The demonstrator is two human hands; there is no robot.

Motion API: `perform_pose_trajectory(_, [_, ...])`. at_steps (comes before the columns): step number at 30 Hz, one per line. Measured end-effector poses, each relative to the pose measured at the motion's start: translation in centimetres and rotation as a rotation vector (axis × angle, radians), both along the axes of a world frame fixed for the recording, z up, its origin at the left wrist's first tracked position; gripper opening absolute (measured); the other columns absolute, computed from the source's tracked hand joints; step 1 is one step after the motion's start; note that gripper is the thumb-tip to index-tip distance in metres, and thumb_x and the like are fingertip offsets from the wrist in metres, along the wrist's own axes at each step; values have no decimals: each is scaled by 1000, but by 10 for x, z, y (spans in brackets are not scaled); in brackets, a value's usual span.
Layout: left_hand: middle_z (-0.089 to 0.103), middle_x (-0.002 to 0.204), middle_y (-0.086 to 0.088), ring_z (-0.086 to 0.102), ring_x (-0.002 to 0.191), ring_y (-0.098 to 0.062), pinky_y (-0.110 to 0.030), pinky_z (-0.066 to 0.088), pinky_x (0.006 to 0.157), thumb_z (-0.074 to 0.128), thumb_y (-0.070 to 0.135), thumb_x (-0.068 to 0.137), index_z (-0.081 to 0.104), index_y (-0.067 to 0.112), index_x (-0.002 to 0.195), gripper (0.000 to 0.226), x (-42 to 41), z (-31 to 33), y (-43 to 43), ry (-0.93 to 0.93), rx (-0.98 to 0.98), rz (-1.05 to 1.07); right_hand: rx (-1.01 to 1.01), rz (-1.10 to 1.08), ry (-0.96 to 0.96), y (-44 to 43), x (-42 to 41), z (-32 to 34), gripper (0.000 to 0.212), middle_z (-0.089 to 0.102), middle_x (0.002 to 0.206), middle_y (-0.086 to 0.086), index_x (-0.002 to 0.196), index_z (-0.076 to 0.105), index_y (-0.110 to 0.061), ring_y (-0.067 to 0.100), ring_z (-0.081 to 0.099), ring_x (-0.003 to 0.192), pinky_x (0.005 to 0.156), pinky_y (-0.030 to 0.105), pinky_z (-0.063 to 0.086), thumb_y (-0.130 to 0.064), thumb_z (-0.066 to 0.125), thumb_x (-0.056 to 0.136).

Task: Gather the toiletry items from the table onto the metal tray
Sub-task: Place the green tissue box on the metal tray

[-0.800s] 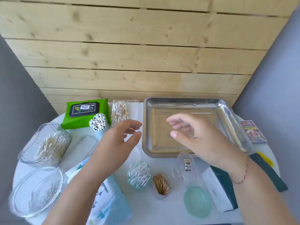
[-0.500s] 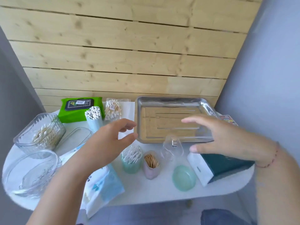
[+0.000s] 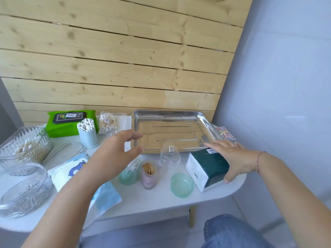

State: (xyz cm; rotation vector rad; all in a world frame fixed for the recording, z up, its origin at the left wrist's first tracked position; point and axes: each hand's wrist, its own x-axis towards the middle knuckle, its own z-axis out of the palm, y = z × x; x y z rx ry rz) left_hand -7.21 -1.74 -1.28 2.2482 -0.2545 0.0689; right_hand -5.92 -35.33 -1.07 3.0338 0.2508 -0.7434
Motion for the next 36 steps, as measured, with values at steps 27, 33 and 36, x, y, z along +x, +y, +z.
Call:
perform_pose_trajectory(27, [40,127,-3,55,106,-29,-38,50,77,76,35,64,27,22,140,91,16,52,-166,-219,490,-398,911,-274,-242,-61,-41,55,101,38,136,-27,132,28,-57,-6,43,124,97,23,45,-11,84,62])
perform_pose_trajectory(33, [29,135,0,44,114,-21,-28,44,95,77,15,68,18,22,148,100,97,82,-78,-9,261,-297,1025,-186,-378,22,60,76,105,28,144,-20,145,18,-39,-7,30,128,102,21,34,-15,82,66])
perform_pose_trajectory(36, [26,139,-2,44,116,-24,-30,45,97,76,13,69,14,22,149,102,134,61,-50,91,353,-229,1053,-200,-287,62,109,52,105,37,136,-13,148,16,-33,5,42,116,94,25,41,-9,80,68])
